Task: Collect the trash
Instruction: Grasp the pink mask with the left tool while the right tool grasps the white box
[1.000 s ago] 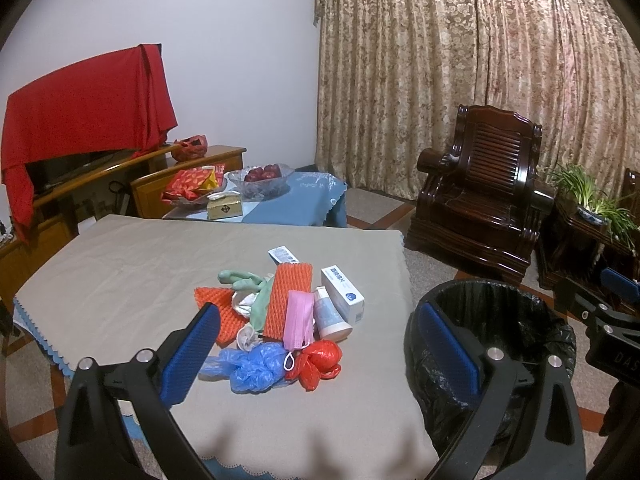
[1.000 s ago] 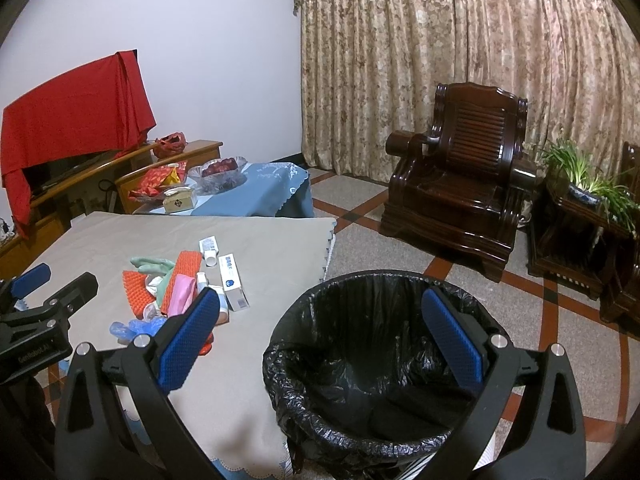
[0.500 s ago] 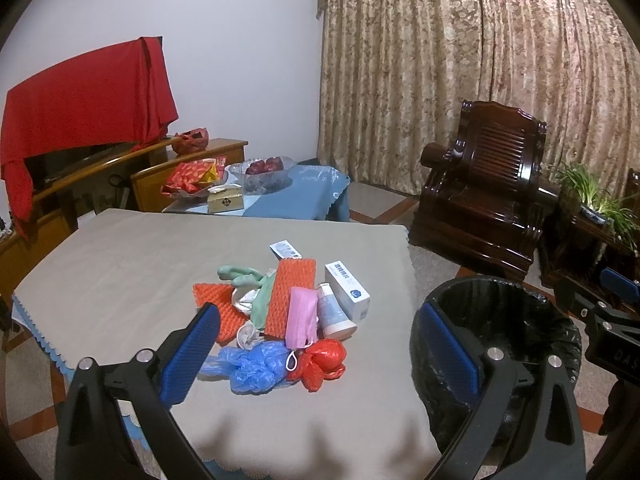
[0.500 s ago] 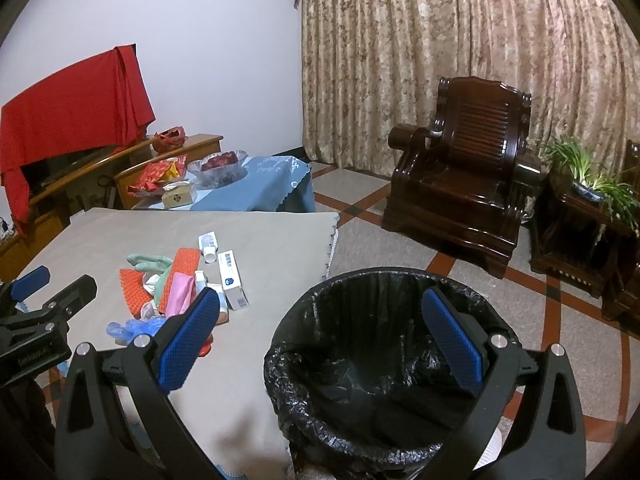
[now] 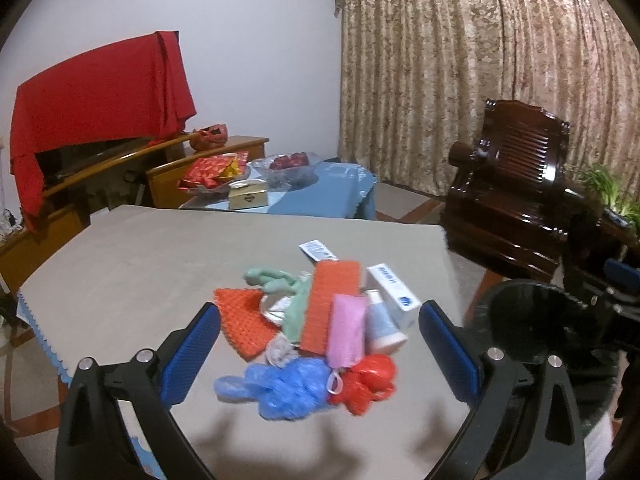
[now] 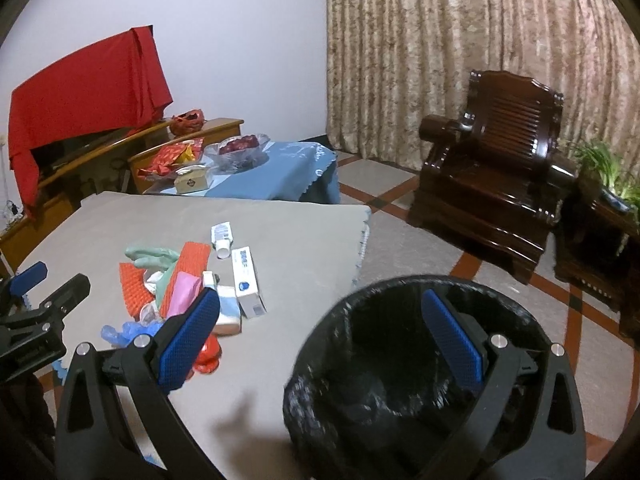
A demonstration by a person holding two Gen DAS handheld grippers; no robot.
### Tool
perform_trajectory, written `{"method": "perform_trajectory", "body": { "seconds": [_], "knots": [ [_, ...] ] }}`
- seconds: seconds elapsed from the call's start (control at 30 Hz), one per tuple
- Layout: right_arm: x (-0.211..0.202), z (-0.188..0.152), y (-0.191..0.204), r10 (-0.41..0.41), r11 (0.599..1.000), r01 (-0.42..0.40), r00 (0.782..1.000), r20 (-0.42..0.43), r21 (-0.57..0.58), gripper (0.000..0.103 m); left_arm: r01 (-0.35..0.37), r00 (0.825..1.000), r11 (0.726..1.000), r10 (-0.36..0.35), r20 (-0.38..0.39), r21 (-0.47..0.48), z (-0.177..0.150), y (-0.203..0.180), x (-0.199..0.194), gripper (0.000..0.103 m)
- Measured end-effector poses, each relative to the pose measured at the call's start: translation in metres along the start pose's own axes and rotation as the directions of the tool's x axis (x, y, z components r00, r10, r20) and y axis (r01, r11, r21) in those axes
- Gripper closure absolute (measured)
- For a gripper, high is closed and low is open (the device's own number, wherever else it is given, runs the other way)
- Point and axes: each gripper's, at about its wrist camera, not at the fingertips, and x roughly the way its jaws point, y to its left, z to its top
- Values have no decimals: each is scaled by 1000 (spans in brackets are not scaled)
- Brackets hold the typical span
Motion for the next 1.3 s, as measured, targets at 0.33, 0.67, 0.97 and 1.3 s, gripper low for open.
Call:
{"method": "perform_trajectory", "body": {
  "seconds": [0.33, 0.67, 0.97, 1.3],
  "knots": [
    [94, 6, 27, 41, 998, -44, 995, -94, -35, 13, -26, 998, 1000, 26, -57, -8, -7, 20, 54, 9],
    [161, -9, 59, 74, 994, -89, 972, -224, -60, 34, 2, 995, 1000, -4, -98, -14, -14, 25, 93, 16],
    [191, -19, 74, 88, 990, -118, 949, -302, -82, 50, 10, 992, 1000, -12, -128, -18, -18, 33, 112, 18],
    [212, -18, 84, 118, 987, -148, 928, -355, -61, 72, 36, 990, 999, -39, -139, -28, -21, 36, 122, 18]
  ]
}}
